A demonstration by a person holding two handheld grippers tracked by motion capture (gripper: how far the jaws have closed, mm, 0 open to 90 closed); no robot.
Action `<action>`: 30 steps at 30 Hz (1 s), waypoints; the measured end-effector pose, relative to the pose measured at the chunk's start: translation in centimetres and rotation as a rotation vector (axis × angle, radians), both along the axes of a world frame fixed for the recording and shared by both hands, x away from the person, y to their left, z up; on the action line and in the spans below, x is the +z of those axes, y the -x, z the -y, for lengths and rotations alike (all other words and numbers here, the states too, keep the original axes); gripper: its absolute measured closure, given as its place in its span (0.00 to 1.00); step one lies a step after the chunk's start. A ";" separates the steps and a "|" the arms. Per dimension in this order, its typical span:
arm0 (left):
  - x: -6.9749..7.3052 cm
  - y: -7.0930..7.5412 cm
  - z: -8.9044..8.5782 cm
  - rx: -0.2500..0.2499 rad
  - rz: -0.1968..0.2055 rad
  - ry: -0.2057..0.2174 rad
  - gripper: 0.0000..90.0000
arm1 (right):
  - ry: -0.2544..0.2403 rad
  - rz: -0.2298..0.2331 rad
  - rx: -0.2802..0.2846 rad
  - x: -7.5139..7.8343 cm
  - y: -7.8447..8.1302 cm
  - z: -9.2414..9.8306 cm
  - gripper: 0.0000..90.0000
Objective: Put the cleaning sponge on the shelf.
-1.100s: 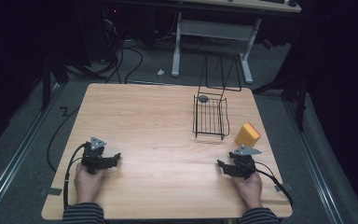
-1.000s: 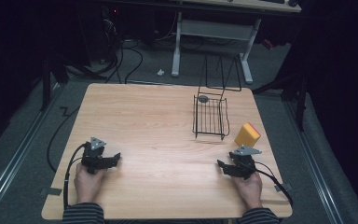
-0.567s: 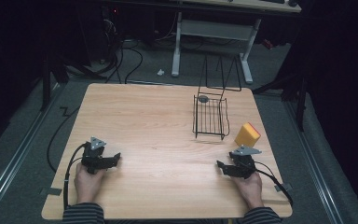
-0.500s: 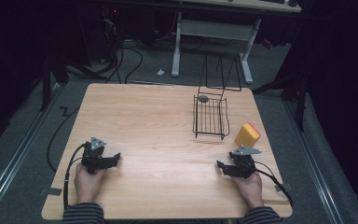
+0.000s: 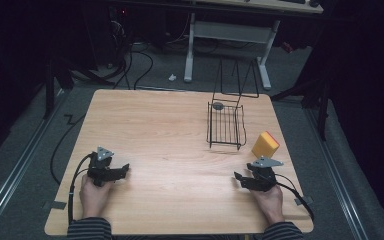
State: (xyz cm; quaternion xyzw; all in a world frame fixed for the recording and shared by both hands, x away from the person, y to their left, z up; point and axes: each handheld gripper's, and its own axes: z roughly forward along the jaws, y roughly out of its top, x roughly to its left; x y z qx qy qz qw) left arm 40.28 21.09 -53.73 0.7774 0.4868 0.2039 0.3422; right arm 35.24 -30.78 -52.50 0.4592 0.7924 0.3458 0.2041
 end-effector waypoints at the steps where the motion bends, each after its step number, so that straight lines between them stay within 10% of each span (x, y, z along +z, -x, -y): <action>1: 0.0 0.0 0.0 0.000 0.000 0.000 0.20 | 0.000 0.000 0.000 0.0 0.0 0.0 0.38; 30: 0.0 0.0 0.0 0.001 0.000 0.000 0.20 | 0.006 0.120 -0.094 3.1 3.8 3.9 0.42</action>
